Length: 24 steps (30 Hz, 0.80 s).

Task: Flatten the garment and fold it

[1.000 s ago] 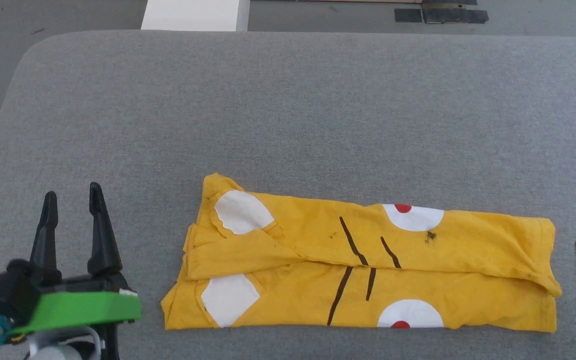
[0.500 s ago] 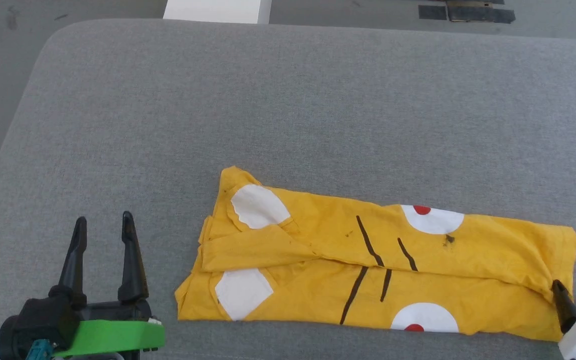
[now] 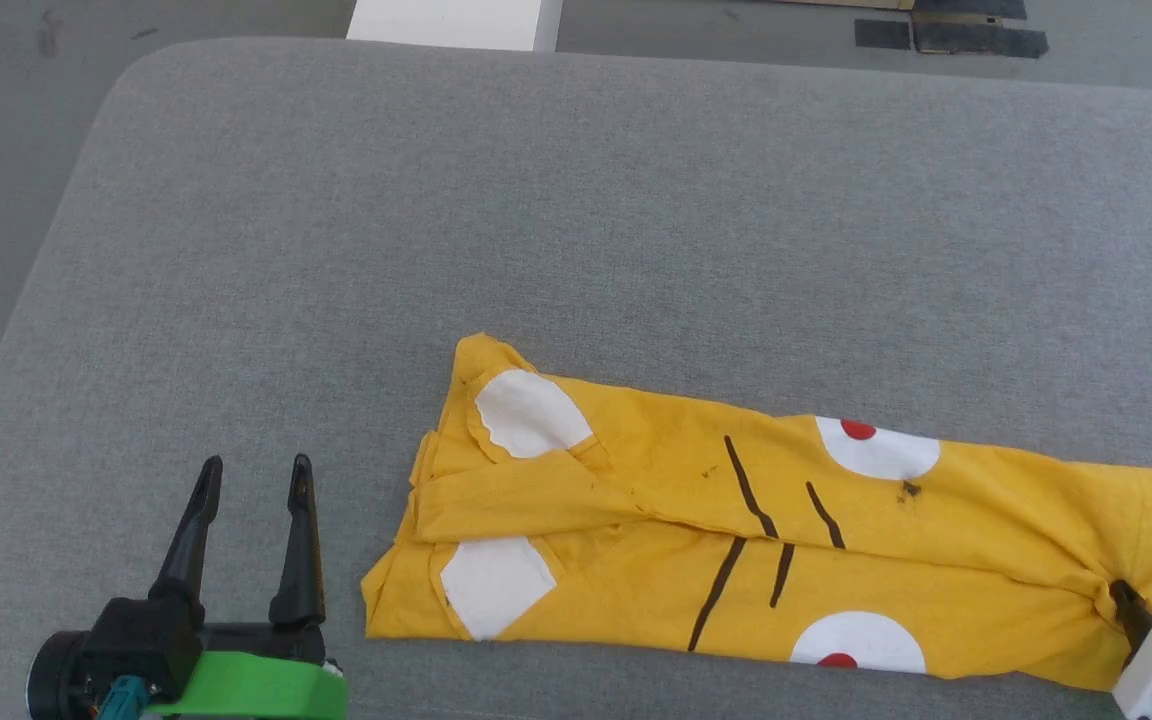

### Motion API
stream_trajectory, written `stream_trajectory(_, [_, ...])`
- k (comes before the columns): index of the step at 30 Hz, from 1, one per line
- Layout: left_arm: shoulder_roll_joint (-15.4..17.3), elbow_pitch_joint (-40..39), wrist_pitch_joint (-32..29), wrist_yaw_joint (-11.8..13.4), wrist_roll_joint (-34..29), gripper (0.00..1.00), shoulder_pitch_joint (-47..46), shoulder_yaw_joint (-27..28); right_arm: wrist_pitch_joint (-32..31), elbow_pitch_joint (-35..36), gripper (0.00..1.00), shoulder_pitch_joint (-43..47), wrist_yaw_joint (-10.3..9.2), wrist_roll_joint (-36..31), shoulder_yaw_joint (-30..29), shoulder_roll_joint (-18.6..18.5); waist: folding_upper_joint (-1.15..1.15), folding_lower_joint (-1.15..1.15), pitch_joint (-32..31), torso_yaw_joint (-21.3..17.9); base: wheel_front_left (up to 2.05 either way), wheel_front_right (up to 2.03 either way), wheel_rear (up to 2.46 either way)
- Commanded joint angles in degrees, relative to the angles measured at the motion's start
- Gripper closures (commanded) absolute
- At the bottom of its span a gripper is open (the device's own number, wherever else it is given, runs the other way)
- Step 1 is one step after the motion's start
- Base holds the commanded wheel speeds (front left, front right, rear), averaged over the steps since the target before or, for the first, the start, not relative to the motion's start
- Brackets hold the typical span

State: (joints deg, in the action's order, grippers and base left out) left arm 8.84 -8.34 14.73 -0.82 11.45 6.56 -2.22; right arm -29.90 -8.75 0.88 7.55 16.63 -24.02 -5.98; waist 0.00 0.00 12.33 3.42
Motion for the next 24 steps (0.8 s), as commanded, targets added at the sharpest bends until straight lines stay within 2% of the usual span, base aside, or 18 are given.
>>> stream_trajectory(1, [-0.49, 0.19, 0.27, -0.45, -0.87, 0.0, 0.64, 0.17, -0.19, -1.61, 1.0, -0.42, -0.06, -0.48, 0.15, 0.72, 0.0, 0.0, -0.42, -0.4, 0.0, 0.0, 0.0])
stream_trajectory(10, [-1.35, 1.71, 0.27, -1.72, -1.22, 0.0, 1.08, 0.35, 2.35, -3.5, 1.0, -5.29, -0.06, -3.59, -5.76, -3.38, 0.0, 0.0, -2.29, -1.5, 0.0, 0.0, 0.0])
stream_trajectory(15, [-1.5, 2.08, 0.27, -2.14, -1.66, 0.0, 1.26, 0.48, 3.28, -4.91, 1.0, -7.18, -0.06, -7.2, -11.6, -8.32, 0.0, 0.0, -2.63, -1.77, 0.0, 0.0, 0.0])
stream_trajectory(18, [-1.62, 2.23, 0.27, -2.25, -2.06, 0.0, 1.29, 0.47, 3.6, -5.4, 1.0, -7.55, -0.06, -8.7, -14.32, -10.07, 0.0, 0.0, -2.64, -1.77, 0.0, 0.0, 0.0])
stream_trajectory(20, [-1.81, 2.34, 0.27, -2.27, -2.24, 0.0, 1.26, 0.48, 3.9, -5.52, 1.0, -7.55, -0.06, -8.72, -14.74, -10.51, 0.0, 0.0, -2.59, -1.76, 0.0, 0.0, 0.0])
stream_trajectory(24, [-2.4, 2.72, 0.27, -2.29, -2.35, 0.0, 1.12, 0.47, 4.11, -4.12, 1.0, -7.28, -0.06, -6.44, -12.69, -8.56, 0.0, 0.0, -2.75, -1.75, 0.0, 0.0, 0.0])
